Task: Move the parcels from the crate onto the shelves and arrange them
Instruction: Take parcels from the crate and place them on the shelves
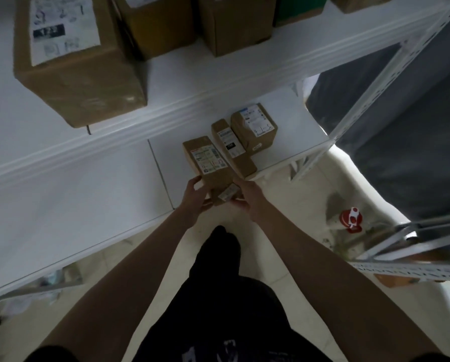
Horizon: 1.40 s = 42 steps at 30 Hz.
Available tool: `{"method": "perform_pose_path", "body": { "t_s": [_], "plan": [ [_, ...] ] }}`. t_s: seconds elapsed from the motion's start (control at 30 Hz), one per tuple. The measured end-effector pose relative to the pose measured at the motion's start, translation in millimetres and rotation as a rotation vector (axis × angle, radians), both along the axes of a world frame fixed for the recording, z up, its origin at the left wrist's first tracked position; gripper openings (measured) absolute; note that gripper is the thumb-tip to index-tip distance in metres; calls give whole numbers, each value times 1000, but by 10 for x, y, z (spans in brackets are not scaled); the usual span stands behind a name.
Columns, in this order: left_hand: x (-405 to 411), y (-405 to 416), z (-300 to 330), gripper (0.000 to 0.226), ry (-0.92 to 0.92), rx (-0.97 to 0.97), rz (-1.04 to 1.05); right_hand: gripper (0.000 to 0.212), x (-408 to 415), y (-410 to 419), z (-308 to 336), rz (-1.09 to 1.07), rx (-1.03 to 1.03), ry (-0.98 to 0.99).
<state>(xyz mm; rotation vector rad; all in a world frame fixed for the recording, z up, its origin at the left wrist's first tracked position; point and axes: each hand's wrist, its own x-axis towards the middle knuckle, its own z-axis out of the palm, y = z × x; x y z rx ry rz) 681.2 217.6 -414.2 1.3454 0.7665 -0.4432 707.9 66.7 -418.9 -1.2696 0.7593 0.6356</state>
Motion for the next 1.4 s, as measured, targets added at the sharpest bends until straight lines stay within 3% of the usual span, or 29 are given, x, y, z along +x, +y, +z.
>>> {"method": "perform_pose_path", "body": {
  "t_s": [0.23, 0.37, 0.53, 0.63, 0.73, 0.9, 1.1, 1.27, 1.4],
  "plan": [
    [587, 151, -704, 55, 23, 33, -20, 40, 608, 201, -651, 13, 21, -13],
    [899, 267, -960, 60, 35, 58, -47, 25, 895, 353, -922, 90, -33, -5],
    [1069, 395, -971, 75, 22, 17, -124, 35, 1028, 391, -860, 139, 5, 29],
    [961, 440, -775, 64, 45, 74, -183, 37, 926, 308, -587, 253, -83, -2],
    [801, 449, -450, 52, 104, 197, -293, 51, 759, 185, -241, 559, -255, -88],
    [396, 337, 336, 64, 41, 555, -632, 56, 403, 1, 459, 913, -490, -253],
    [-354, 323, 1155, 73, -41, 853, -791, 61, -77, -38, 1239, 1295, -699, -482],
    [-1037, 475, 1730, 78, 18, 958, -801, 67, -514, 249, 1788, 1482, -848, -664],
    [-1673, 822, 2150, 76, 99, 1048, -714, 77, -927, 763, 2237, 1647, -851, -741]
  ]
}}
